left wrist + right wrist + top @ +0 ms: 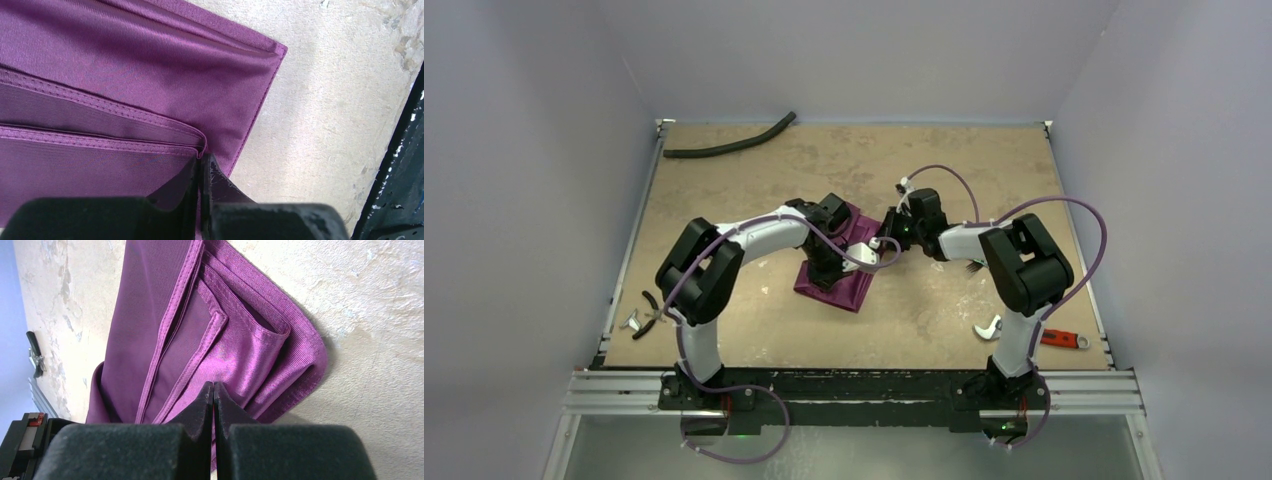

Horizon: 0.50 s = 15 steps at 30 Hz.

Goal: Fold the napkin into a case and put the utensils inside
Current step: Smooth out the 2/3-rectangle-folded napkin at the center of the board.

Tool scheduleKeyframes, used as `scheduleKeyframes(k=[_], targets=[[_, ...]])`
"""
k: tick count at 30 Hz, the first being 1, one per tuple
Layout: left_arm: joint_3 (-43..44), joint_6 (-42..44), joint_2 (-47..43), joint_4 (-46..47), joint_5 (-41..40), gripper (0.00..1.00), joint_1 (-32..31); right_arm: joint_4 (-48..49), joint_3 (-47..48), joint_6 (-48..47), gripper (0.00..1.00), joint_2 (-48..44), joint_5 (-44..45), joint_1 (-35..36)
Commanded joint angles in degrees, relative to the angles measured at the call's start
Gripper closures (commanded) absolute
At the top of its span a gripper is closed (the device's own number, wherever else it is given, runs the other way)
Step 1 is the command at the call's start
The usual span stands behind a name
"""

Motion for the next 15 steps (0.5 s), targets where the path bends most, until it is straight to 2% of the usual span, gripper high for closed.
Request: scheduleKeyframes(k=[1,15], targets=[[-0.8,1.1,-3.8,-0.2,-0.5,1.0,-0.4,-3.8,-2.2,0.1,1.0,1.0,4.5,-0.3],[-5.8,1.0,-8.0,-0.8,0.8,1.0,-0.7,-3.1,-4.3,1.7,1.0,2.3,7.5,-0.3]])
